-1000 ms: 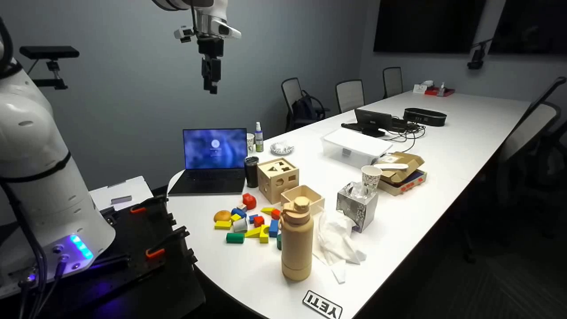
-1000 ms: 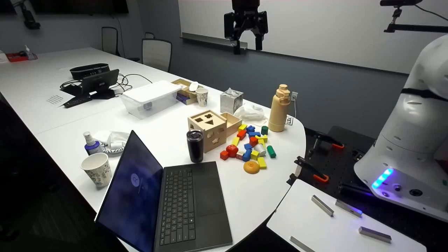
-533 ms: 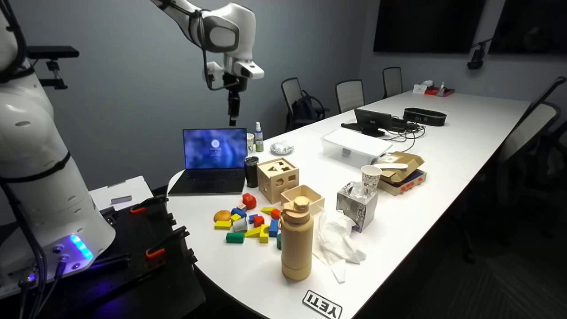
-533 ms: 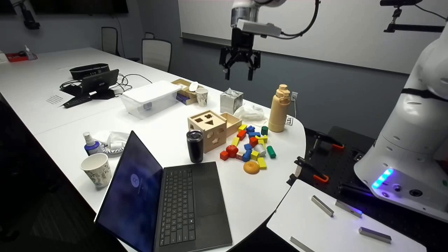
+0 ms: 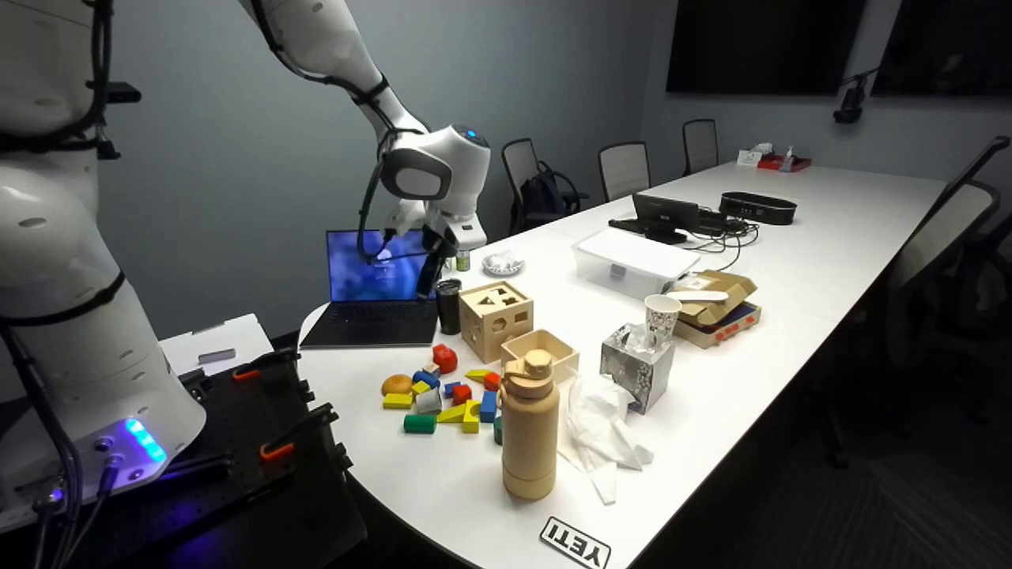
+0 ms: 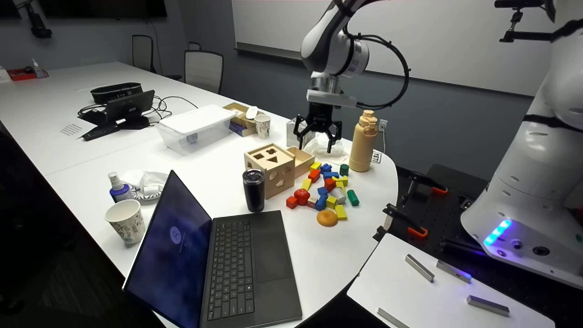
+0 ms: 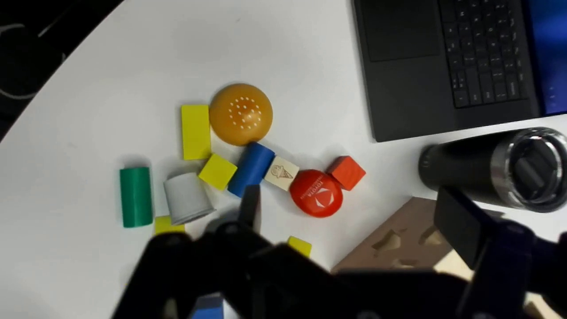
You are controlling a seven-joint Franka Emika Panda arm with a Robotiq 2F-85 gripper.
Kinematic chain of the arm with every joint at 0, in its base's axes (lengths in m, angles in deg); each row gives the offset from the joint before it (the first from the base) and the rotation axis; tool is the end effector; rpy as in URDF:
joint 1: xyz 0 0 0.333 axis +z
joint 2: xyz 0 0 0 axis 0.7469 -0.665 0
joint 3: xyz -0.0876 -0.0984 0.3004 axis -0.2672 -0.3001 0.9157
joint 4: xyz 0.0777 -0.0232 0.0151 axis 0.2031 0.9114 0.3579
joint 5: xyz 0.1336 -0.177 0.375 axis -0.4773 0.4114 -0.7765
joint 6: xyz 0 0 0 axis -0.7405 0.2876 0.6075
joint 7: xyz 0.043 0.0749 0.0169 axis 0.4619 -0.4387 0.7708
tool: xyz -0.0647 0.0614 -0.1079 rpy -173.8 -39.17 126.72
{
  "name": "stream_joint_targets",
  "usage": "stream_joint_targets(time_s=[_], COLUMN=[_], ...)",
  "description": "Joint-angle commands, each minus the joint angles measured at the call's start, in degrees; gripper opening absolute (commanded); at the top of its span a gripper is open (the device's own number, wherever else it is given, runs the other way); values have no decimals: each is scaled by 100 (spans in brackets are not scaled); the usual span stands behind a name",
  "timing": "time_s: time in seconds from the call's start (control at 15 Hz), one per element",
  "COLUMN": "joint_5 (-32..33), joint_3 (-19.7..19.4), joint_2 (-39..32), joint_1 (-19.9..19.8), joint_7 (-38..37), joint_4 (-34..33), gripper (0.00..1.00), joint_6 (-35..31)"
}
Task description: Put the coffee pod in the wooden box.
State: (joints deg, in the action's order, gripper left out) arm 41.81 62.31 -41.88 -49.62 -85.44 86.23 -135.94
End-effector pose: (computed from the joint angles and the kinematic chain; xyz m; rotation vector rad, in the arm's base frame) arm 0.5307 -0.0046 0.1395 -2.6334 1.1203 0.3498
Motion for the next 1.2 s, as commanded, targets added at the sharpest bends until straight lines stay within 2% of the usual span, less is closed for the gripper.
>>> stream_joint_targets(time_s=[0.0, 0.33, 0.67, 1.13], joint_5=[-520, -621, -423, -107], joint_3=[68, -73, -203, -191], joint_2=[-680, -1460, -1916, -2386], joint_1=[-128, -328, -486, -487], joint_7=[-10, 50, 57, 29], joint_4=[-105, -239, -513, -797], gripper=[100, 100, 100, 100], joint_6=[-393, -973, -928, -858])
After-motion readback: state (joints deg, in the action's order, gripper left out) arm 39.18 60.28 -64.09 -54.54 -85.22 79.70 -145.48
